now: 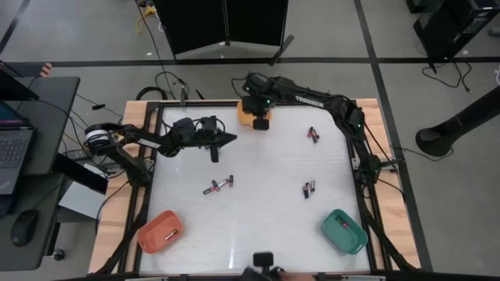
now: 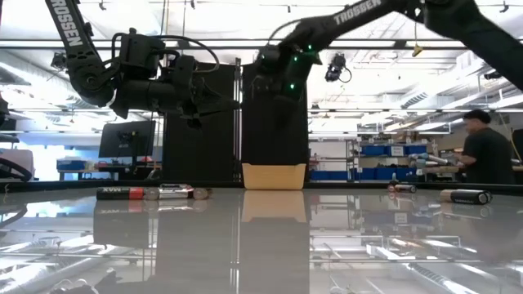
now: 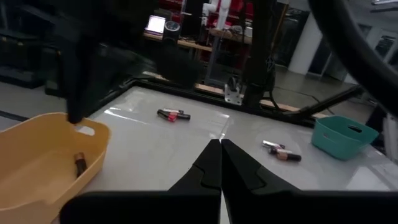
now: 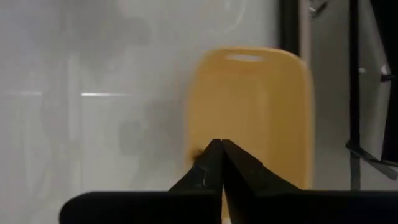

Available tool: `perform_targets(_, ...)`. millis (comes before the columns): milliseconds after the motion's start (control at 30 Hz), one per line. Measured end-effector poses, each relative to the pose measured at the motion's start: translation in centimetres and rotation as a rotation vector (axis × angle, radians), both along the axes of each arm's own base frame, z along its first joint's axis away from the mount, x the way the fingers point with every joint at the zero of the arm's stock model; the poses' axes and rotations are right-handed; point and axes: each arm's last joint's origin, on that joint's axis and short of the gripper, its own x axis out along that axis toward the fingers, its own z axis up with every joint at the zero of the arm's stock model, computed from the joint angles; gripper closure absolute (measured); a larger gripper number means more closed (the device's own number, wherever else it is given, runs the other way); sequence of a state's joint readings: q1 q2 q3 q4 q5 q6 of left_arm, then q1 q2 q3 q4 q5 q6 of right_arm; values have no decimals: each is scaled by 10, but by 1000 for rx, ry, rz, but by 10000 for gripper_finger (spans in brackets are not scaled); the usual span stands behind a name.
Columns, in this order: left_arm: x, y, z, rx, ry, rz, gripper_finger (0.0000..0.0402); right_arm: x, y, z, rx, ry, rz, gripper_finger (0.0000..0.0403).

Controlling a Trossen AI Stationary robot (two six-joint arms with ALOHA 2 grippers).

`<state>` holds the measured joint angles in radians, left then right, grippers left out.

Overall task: Sort batteries
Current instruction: Put the black-red battery into the green bin

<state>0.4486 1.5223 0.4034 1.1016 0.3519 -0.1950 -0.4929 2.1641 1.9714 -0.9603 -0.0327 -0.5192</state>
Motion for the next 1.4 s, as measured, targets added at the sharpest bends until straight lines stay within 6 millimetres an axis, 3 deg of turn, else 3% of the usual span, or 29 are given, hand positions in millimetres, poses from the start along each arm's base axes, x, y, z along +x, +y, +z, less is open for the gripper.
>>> perform_targets(200, -5, -4, 10, 31, 8, -50, 396, -5, 46, -7, 67, -44, 14, 395)
perform_targets(467, -15, -9, 20, 50, 81, -58, 396, -35, 108, -20, 101, -250, -26, 397)
perform_targets(833, -26, -21, 15, -13, 261, -96, 396, -74, 183, -70, 166, -569, -135, 394)
perform_targets(1100, -28, -49, 11, -79, 477, -101, 396, -86, 210, -89, 126, -583, -165, 394)
perform_targets(1400, -28, -105, 27, -185, 820, -144, 396, -87, 227, -90, 78, -587, -156, 394)
